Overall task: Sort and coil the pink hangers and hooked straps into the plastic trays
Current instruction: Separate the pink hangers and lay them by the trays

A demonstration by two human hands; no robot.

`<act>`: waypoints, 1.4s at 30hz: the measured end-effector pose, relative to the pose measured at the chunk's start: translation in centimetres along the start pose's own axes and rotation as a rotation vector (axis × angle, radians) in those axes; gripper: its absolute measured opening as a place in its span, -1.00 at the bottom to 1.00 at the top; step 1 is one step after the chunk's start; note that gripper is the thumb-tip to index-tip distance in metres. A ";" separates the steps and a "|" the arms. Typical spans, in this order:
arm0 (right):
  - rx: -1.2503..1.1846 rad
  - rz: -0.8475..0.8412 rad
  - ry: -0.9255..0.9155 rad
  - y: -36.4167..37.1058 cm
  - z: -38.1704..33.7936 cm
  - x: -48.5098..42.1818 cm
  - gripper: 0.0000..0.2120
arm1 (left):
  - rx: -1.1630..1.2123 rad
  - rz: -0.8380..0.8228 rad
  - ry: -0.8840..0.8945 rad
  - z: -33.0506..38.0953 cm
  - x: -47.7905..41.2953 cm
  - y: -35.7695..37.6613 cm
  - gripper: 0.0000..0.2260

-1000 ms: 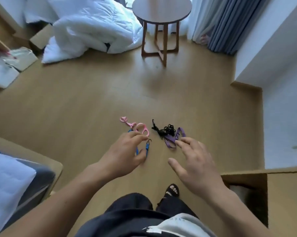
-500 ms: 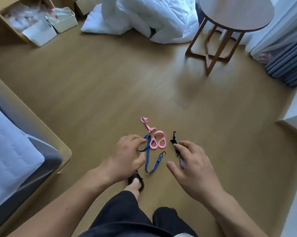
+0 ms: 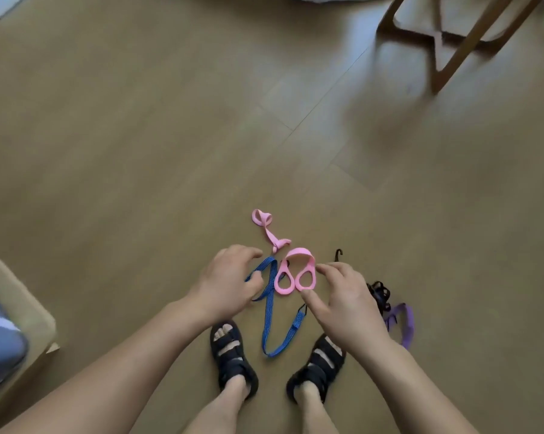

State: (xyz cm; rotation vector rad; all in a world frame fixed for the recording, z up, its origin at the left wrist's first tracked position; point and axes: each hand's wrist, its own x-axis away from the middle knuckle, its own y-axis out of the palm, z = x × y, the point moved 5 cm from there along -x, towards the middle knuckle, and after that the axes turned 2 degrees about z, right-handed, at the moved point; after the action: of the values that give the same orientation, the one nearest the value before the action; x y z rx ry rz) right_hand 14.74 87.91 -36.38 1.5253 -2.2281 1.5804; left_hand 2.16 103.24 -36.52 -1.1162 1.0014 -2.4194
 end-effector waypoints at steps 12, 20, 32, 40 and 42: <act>0.123 -0.131 0.069 25.2 17.2 -25.7 -0.59 | -0.415 -0.061 0.117 -14.3 -27.3 24.2 -0.55; 0.368 -0.121 0.068 31.3 20.9 -29.6 -0.86 | -0.977 -0.058 0.339 -19.5 -35.1 29.1 -0.73; -0.199 0.015 0.258 15.2 12.6 -13.7 -0.77 | 0.275 -0.088 -0.002 -6.2 -17.8 13.4 -0.86; -0.639 0.244 0.205 -5.6 2.0 0.9 -0.72 | 0.708 -0.097 0.029 9.4 -1.2 -3.1 -0.80; -0.724 0.273 0.177 -10.6 -0.2 4.7 -0.63 | 0.705 -0.105 0.080 12.9 2.9 -6.7 -0.78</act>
State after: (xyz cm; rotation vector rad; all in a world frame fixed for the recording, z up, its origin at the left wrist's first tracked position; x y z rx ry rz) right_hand 19.59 84.69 -26.40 0.8769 -2.5517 0.7309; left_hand 10.15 100.48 -24.32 -0.8251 0.0599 -2.5799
